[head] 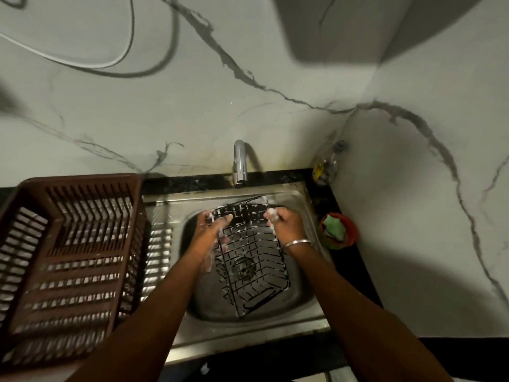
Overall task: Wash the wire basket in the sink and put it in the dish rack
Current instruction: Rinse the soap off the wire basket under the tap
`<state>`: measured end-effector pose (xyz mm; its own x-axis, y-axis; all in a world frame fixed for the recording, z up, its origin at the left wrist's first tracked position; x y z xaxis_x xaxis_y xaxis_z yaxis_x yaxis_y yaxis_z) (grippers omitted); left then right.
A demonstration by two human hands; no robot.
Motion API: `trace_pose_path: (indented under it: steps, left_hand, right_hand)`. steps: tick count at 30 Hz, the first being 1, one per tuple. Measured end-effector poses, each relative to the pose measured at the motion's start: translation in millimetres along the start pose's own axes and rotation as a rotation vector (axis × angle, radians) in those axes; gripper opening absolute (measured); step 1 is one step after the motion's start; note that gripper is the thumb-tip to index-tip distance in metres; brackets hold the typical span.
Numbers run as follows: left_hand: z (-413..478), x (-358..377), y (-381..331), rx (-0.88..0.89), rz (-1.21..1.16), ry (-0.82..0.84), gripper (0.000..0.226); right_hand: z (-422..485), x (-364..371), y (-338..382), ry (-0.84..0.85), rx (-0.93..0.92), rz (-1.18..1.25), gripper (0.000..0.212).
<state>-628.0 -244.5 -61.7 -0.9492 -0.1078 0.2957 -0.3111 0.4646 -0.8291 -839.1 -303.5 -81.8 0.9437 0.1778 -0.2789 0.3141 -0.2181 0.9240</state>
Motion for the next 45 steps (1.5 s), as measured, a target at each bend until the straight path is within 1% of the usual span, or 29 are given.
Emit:
trace_pose_path:
  steps: [2,4,6,7,9,10,13,14,16,19,21,23,25,27,30,31,32,34,36,38,39,41,42,44,45]
  left_hand:
    - [3,-3,1,-0.037,-0.051,-0.053,0.066]
    - [7,-7,5,-0.076,-0.117,-0.075,0.072]
    - [9,-13,9,-0.096,-0.151,-0.093,0.072]
    - [10,-16,12,-0.100,-0.164,-0.104,0.066]
    - [12,-21,21,-0.096,-0.210,-0.128,0.042]
    - [12,-23,26,-0.091,-0.237,-0.132,0.034]
    - [11,-25,38,-0.116,-0.269,-0.195,0.043]
    - [11,-25,41,-0.127,-0.279,-0.204,0.047]
    - [11,-24,46,-0.140,-0.297,-0.208,0.053]
    - [11,-25,46,-0.123,-0.312,-0.223,0.042]
    - [11,-25,45,-0.127,-0.306,-0.214,0.037]
    - [14,-27,46,-0.120,-0.297,-0.223,0.036]
    - [16,-29,47,-0.104,-0.280,-0.240,0.037]
    - [18,-29,47,-0.098,-0.259,-0.244,0.039]
    - [20,-28,44,-0.055,-0.234,-0.248,0.016]
    - [21,-28,44,-0.040,-0.233,-0.248,0.012]
    - [21,-27,44,-0.032,-0.235,-0.245,0.011]
    - [21,-26,44,-0.037,-0.240,-0.247,0.016]
    - [21,-28,46,-0.054,-0.241,-0.246,0.021]
    - [22,-30,47,-0.060,-0.213,-0.250,0.021]
    - [22,-32,48,-0.051,-0.201,-0.254,0.019]
    - [23,-33,49,-0.033,-0.176,-0.252,0.015]
    - [22,-32,49,-0.034,-0.159,-0.243,0.016]
    - [23,-31,48,-0.041,-0.133,-0.222,0.031]
    - [24,-30,49,-0.042,-0.126,-0.218,0.037]
  right_hand:
    - [9,6,4,0.029,0.000,-0.025,0.020]
    - [21,11,10,0.083,0.013,-0.054,0.016]
    - [34,15,17,0.108,0.036,-0.108,0.016]
    - [42,16,21,0.093,0.024,-0.146,0.017]
    - [60,20,32,0.054,-0.050,-0.177,0.019]
    - [67,23,39,0.051,-0.076,-0.170,0.024]
    - [91,39,53,0.123,-0.063,-0.221,0.045]
    - [97,45,54,0.141,-0.045,-0.256,0.048]
    - [107,56,52,0.150,-0.019,-0.306,0.044]
    - [116,68,47,0.132,-0.037,-0.372,0.035]
    - [117,73,46,0.085,-0.045,-0.333,0.034]
    - [116,75,44,0.054,0.004,-0.220,0.035]
    - [115,75,41,0.092,0.044,-0.169,0.039]
    - [118,76,32,0.145,0.038,-0.215,0.040]
    - [121,72,31,0.191,-0.002,-0.372,0.040]
    - [122,71,33,0.208,-0.028,-0.444,0.040]
    - [123,70,35,0.231,-0.039,-0.507,0.042]
    - [124,69,43,0.273,-0.002,-0.553,0.053]
    - [126,72,45,0.307,0.038,-0.540,0.058]
    - [131,75,38,0.356,0.045,-0.506,0.049]
    - [133,76,32,0.357,0.047,-0.457,0.040]
    - [128,72,23,0.306,0.040,-0.300,0.020]
    - [122,69,20,0.276,0.046,-0.196,0.015]
    - [106,62,17,0.263,0.070,-0.007,0.017]
    - [99,59,15,0.270,0.055,0.025,0.018]
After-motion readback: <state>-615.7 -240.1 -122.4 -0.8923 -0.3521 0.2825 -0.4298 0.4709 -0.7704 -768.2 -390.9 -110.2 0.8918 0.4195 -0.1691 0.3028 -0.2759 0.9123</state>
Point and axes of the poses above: each hand's wrist, its own z-axis towards the middle knuckle, its own x-axis out of the palm, y = z × x, the point moved 1 cm from there along z, towards the middle knuckle, and after that the axes turned 12 degrees about y, right-handed, at the moved point
